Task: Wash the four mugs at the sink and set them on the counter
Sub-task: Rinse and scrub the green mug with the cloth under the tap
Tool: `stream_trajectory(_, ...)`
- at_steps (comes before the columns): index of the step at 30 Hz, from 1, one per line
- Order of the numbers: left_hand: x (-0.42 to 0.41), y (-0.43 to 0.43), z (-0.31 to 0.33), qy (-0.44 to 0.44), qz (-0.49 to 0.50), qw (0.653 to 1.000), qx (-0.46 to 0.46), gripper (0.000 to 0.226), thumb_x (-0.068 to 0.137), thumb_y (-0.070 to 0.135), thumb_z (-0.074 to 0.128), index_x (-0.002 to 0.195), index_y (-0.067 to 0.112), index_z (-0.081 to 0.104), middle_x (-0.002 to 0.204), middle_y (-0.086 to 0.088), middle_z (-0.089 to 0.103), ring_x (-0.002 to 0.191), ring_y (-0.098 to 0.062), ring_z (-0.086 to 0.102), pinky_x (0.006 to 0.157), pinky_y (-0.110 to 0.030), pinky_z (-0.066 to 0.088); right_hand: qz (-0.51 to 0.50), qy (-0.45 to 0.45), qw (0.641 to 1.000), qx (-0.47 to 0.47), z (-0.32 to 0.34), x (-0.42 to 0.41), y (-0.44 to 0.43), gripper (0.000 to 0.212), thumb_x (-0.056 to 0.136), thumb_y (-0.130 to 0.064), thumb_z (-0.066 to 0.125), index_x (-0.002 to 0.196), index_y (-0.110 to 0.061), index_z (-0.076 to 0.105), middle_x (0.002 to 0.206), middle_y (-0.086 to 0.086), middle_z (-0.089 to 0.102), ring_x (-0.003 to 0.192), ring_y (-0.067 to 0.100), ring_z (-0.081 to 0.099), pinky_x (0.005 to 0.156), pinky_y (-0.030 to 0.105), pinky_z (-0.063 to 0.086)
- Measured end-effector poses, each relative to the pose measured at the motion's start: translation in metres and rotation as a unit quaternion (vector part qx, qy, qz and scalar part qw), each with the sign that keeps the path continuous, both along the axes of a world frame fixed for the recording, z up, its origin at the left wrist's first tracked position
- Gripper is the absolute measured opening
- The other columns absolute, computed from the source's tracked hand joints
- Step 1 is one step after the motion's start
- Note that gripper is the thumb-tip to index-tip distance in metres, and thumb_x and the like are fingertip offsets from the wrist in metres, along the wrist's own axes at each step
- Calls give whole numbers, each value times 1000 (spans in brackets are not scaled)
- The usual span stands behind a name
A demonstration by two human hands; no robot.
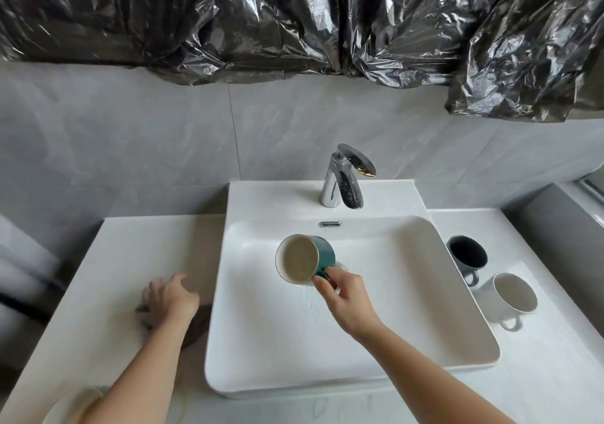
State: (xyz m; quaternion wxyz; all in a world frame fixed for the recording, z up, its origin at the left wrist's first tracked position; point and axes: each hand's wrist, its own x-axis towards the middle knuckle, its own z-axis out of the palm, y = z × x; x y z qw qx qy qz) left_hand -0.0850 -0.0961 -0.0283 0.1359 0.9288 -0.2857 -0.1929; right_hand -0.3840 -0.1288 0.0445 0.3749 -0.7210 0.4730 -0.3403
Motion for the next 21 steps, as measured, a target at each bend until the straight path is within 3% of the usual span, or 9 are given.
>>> stream_trajectory(2,2,7,-16,34,18,998,40,42,90,26,57,132,30,55,147,-10,28,134,-34,19,109,-51,25,0,8,1000,9,-3,3,1,43,91,-25,55,57,-25,28,53,-11,33,59,9,32,58,15,26)
stream_trajectory(4,-3,14,-21,40,44,998,20,37,97,28,50,133,23,55,153,-10,22,136,-35,19,109,-48,26,7,9,1000,19,-7,4,3,43,92,-20,57,58,-24,30,52,-12,36,56,9,32,53,19,24)
stream_trajectory(6,-5,18,-28,41,85,995,-44,37,98,23,48,132,9,53,149,-16,32,132,-38,31,108,-48,31,13,16,1000,20,-9,6,5,40,90,-24,56,58,-22,32,52,-12,37,55,10,32,52,22,23)
stream_trajectory(8,-3,20,-30,37,120,988,-93,31,92,17,53,121,7,58,138,-21,46,120,-41,45,101,-47,39,18,21,999,20,-11,7,8,37,89,-27,55,58,-17,35,53,-11,36,54,10,31,52,24,24)
stream_trajectory(12,2,30,-15,5,64,989,-134,24,85,2,58,106,5,68,126,-22,52,108,-43,53,90,-44,45,18,18,999,31,-13,5,14,39,92,-19,58,60,-6,39,52,-12,34,53,8,30,50,20,24)
stream_trajectory(15,-4,26,24,-10,20,962,-271,34,82,-3,62,116,5,64,125,-21,49,107,-40,54,93,-40,44,7,23,999,44,-12,2,14,40,95,-9,60,61,-3,40,50,-11,32,52,8,28,49,19,23)
stream_trajectory(18,-29,20,77,43,-72,916,-391,50,78,-5,69,122,5,49,121,-11,51,99,-20,53,83,-15,41,0,29,998,50,-7,-3,13,41,95,-9,60,60,-3,39,50,-10,30,51,8,26,49,19,22)
stream_trajectory(21,-68,14,116,110,-168,883,-425,58,72,-3,78,120,7,47,103,1,60,86,-10,57,67,-2,38,-3,32,998,48,1,-9,12,40,95,-11,60,62,3,40,52,-11,28,52,9,26,49,20,21)
